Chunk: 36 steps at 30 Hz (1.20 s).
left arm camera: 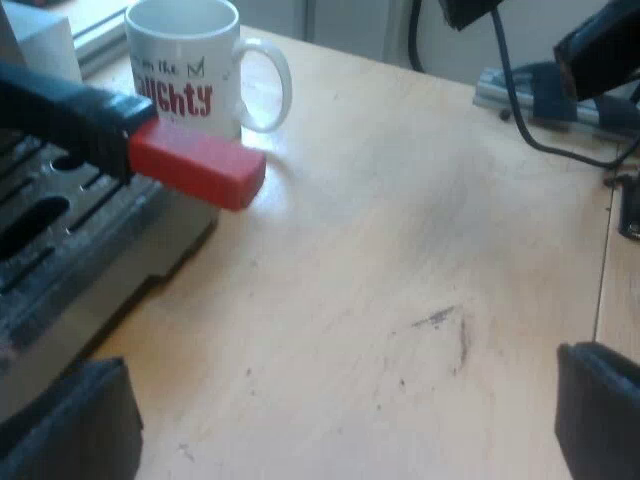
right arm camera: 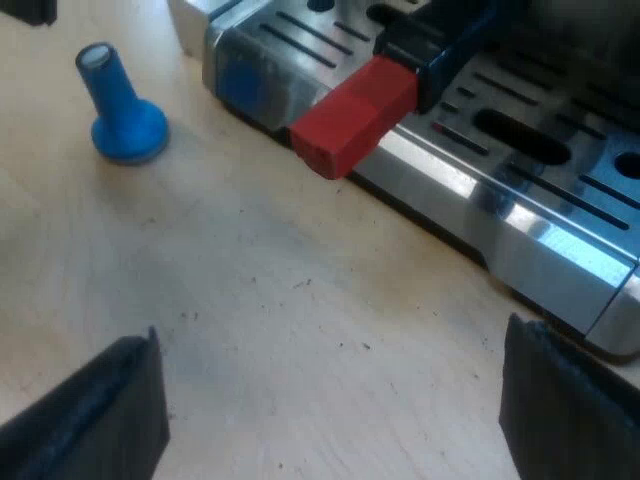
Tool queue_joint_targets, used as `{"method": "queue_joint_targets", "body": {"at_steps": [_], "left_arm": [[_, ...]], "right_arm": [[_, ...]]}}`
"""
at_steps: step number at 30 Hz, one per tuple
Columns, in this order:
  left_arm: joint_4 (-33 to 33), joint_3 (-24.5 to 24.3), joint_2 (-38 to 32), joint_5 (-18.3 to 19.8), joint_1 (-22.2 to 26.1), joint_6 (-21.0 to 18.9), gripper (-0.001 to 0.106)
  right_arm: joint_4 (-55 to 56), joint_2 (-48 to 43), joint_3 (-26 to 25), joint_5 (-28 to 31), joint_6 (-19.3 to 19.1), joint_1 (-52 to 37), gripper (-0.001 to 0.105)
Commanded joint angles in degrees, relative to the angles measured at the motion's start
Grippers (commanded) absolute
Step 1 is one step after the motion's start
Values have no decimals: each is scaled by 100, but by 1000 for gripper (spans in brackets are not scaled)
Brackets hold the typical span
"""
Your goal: Grind coffee beans and then tamp
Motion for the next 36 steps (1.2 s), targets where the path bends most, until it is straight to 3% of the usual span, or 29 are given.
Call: {"method": "queue_joint_targets", "body": {"at_steps": [1,2,5,9,10,14,18,36], "left_arm": [[-136,-26,-17,79,-26,-79,86],[-148,-26,-17,79,-26,-78,86],[-148,-26,-17,79,-26,-78,86],[-148,-26,-17,79,-26,-108,86],[-148,-26,-17,79,-26,-108,86],[-148,-26,-17,79,-26,-108,86],[-148,-26,-17,79,-26,-108,86],[-148,-26,-17,119,-26,-133,86]], "right_arm": [[-393,-13,115,558,101,302,71],[-795,104,368,1093,340,807,71],[-972,258,476,1392,663,1144,64],[-1284,798,551,2177,1298,1785,42],[-1284,826,551,2177,1298,1806,42],[-2000,1493,551,3172,1538,2188,26],[-2611,2088,551,3434,1539,2256,12],[-4679,3823,551,4368,1539,2243,10]]}}
